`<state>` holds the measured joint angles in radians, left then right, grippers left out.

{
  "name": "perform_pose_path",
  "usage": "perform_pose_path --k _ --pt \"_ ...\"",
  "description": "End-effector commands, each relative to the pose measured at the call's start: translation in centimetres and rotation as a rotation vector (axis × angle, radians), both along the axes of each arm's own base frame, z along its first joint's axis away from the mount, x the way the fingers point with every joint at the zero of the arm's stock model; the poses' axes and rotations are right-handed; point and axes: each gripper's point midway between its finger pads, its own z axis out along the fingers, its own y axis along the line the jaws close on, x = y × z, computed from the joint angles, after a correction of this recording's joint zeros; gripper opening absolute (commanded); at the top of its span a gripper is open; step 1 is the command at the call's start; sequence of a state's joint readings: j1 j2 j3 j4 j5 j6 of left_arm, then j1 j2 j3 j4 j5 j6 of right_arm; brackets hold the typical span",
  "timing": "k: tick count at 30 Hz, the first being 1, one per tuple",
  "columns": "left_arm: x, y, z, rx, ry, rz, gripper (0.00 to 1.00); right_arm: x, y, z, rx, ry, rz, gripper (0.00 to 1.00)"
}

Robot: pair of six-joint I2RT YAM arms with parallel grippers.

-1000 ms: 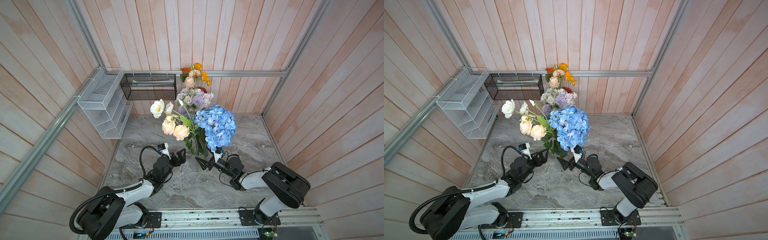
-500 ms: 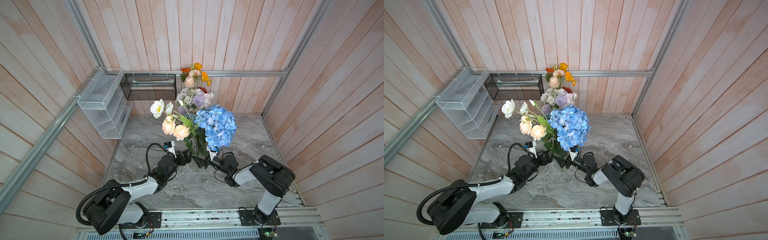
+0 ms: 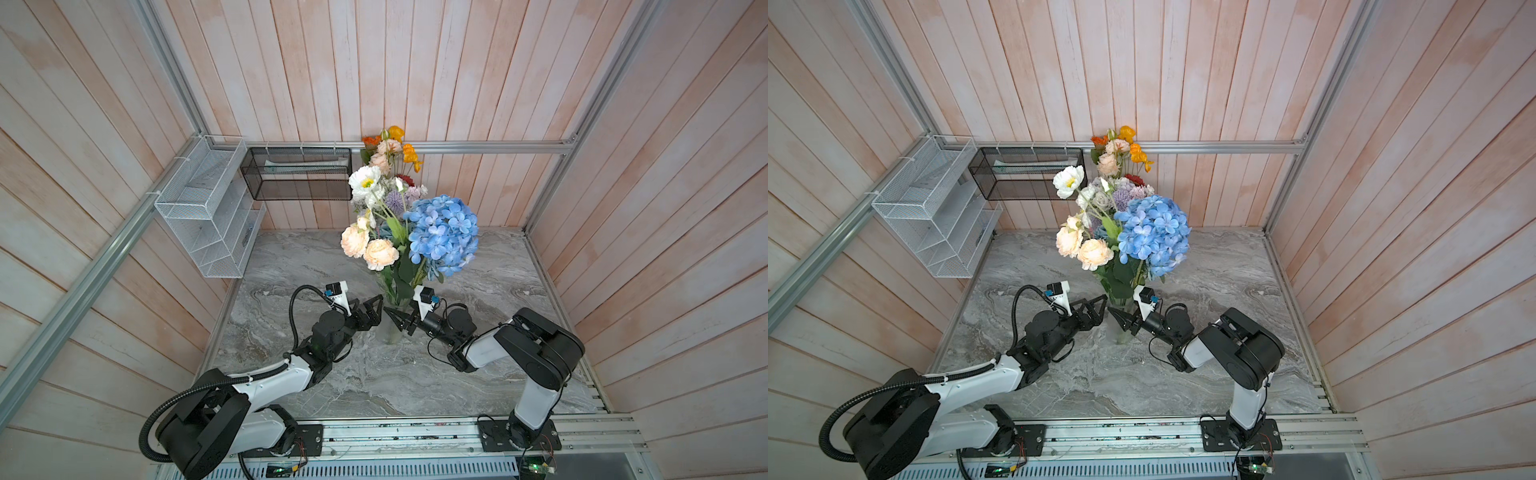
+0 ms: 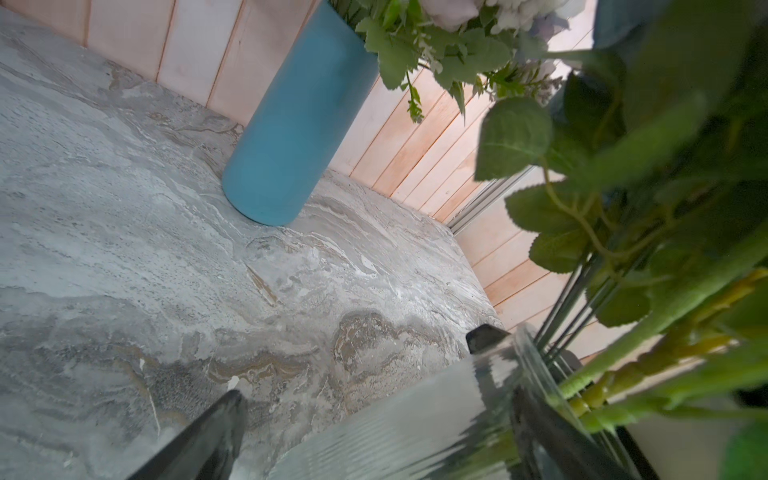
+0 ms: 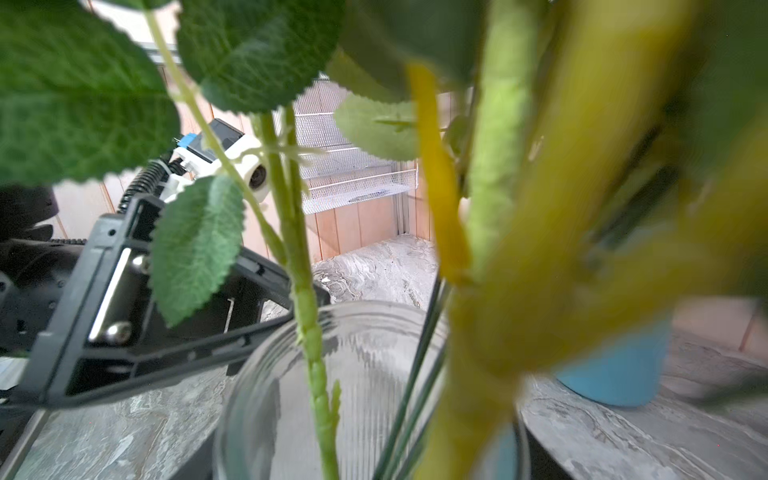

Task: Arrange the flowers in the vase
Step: 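Open the right gripper and grasp the glass vase body below the flowers, then carry the vase away from the left gripper while the left gripper opens and withdraws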

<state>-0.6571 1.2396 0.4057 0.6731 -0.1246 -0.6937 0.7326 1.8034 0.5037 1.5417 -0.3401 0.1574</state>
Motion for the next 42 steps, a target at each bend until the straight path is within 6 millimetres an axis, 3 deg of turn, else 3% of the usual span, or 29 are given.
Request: perform_pose_path --k 1,10,24,34,42 --pt "0.3 1.5 0.5 0.026 -0.025 0.057 1.0 0.1 -1.0 1.0 0.026 -0.008 -0.019 0.41" --pt "0.1 4.0 0.3 0.051 -0.022 0.117 1.0 1.6 -3.9 2.8 -0.057 -0.112 -0.152 0.32" --pt "-0.3 4.9 0.0 0.06 -0.015 0.139 1.0 9.4 -15.7 6.1 -0.185 -0.183 -0.579 0.3" --pt "-0.1 4.8 0.1 0.063 -0.013 0.136 1.0 14.7 -21.0 8.2 -0.14 -0.262 -0.848 0.3" --pt "-0.1 4.9 0.2 0.07 -0.013 0.139 1.0 17.3 -25.1 7.4 -0.003 -0.29 -1.061 0.3"
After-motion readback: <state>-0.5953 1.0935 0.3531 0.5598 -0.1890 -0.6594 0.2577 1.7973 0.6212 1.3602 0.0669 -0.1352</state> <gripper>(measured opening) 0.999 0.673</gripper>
